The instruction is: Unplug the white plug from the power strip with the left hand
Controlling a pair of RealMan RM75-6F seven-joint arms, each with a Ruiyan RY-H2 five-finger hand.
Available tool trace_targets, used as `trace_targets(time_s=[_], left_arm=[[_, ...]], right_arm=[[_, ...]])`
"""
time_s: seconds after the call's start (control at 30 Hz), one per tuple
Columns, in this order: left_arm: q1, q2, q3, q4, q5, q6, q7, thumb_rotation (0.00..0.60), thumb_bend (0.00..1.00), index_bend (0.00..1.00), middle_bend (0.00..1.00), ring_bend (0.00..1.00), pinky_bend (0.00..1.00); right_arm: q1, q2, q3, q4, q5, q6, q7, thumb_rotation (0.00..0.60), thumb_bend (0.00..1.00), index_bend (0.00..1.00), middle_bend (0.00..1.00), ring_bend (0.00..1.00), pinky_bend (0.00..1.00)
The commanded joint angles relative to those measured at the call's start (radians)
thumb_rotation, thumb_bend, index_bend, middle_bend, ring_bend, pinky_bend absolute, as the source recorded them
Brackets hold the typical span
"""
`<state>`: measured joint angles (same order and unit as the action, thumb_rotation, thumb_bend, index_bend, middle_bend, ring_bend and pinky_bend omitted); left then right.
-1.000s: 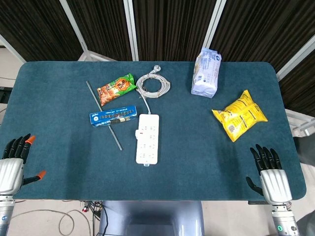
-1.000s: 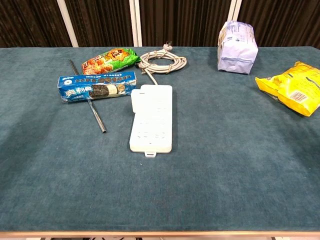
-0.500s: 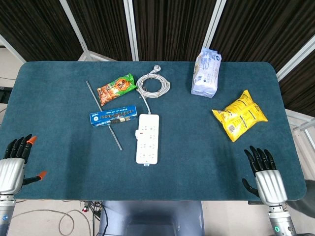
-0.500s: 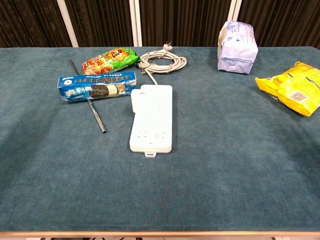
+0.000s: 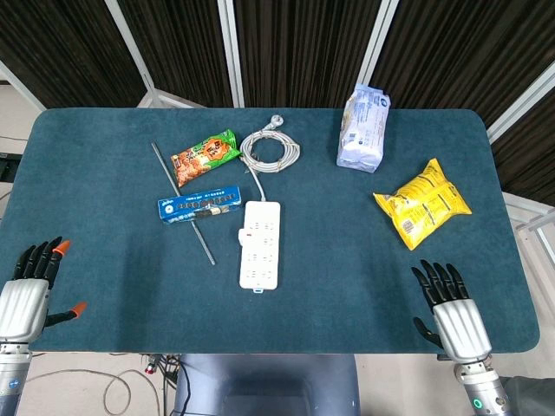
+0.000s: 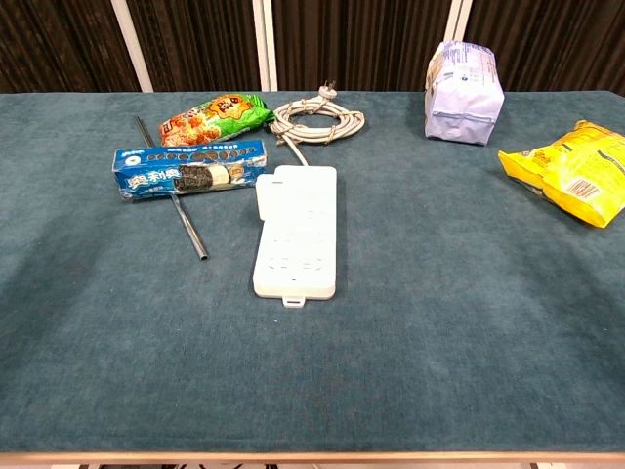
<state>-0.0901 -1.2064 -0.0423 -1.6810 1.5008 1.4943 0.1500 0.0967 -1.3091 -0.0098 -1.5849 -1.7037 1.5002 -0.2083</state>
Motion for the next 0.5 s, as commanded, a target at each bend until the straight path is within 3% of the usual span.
trace_targets(time_s=[0.03, 0.23, 0.5], left_arm=[[-0.003, -0.008, 0.000, -0.001, -0.006, -0.008, 0.008, 0.600, 0.00, 0.01, 0.00, 0.00, 0.02], [-0.053, -0.018, -0.029, -0.033, -0.024, -0.066, 0.043, 0.600, 0.00, 0.02, 0.00, 0.00, 0.02], [-0.182, -0.024, -0.131, -0.128, -0.113, -0.203, 0.102, 0.600, 0.00, 0.04, 0.00, 0.00, 0.02]], right_arm=[[0.035, 0.000, 0.014, -0.039, -0.019, -0.035, -0.035, 0.600, 0.33, 0.00, 0.00, 0.00, 0.00], [0.117, -0.008, 0.040, -0.143, -0.034, -0.151, -0.150, 0.600, 0.33, 0.00, 0.00, 0.00, 0.00], [0.217, -0.085, 0.086, -0.245, 0.024, -0.316, -0.324, 0.600, 0.40, 0.00, 0.00, 0.00, 0.00]])
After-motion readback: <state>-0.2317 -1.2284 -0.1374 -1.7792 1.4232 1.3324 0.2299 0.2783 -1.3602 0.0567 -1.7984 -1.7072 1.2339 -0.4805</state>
